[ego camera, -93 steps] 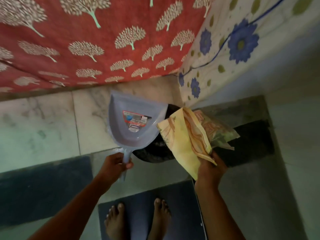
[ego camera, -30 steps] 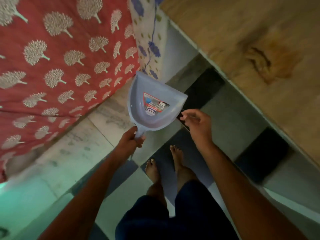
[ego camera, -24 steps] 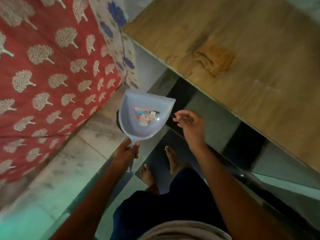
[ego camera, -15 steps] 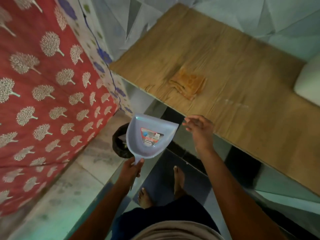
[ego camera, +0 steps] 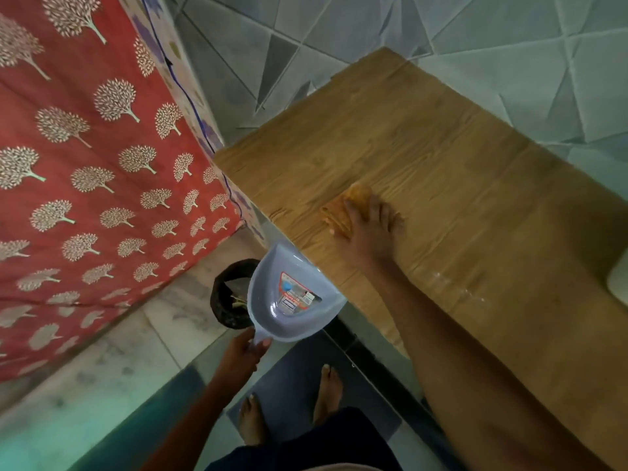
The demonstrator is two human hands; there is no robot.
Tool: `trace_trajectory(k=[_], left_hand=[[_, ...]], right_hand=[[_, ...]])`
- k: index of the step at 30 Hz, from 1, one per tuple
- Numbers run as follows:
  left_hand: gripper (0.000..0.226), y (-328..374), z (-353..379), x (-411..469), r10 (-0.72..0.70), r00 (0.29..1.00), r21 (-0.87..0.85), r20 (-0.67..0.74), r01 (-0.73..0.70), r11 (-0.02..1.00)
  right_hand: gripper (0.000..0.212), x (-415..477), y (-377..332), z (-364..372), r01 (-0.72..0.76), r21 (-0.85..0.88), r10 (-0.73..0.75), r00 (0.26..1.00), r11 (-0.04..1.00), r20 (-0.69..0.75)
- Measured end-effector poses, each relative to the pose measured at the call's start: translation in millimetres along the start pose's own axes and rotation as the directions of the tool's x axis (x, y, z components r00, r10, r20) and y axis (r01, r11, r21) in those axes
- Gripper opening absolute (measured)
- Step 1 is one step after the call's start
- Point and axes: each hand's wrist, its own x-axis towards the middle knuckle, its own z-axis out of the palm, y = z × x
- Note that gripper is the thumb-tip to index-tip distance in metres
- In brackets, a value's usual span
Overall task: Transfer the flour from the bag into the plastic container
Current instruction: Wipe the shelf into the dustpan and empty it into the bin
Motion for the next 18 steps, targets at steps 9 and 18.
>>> trace_trajectory(k=[9,18], left_hand=[[0.025,13,18,10,0.020,0.999,0.082,-0.025,-0.017,0.996],[0.021,43,24,-1,0.215,0.970,0.161,0.110,-0.231,0.960]], right_hand=[[0.055,31,15,-31,-0.013,0.191,0.037,0.991,0.981,-0.126],[0.050,-79,167,-92,-0.243,-0.075,0.205,0.919,0.967,-0.336]])
